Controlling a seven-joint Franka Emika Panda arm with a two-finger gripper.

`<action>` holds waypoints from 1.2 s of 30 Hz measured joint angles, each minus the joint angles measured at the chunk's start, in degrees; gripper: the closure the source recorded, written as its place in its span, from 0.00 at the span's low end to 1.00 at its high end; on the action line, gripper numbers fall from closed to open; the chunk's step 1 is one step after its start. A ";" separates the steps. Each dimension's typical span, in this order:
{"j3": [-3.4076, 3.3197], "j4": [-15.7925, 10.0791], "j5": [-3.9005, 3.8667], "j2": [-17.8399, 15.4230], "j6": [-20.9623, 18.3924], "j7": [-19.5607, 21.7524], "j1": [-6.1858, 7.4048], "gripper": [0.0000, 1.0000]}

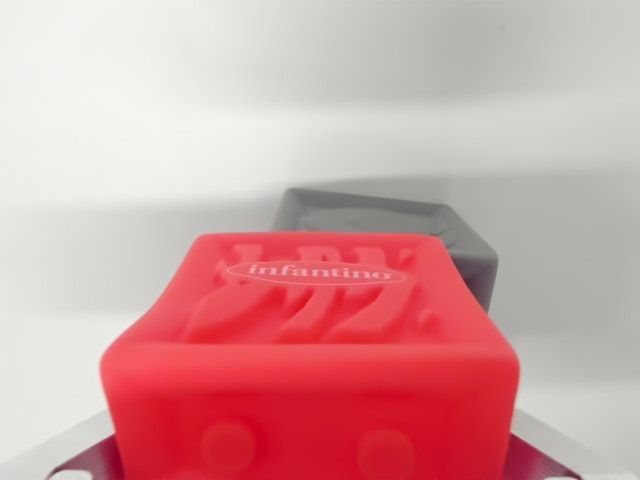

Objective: Destack cube

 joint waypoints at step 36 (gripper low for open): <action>1.50 -0.73 4.37 -7.43 -6.22 -3.10 -0.63 1.00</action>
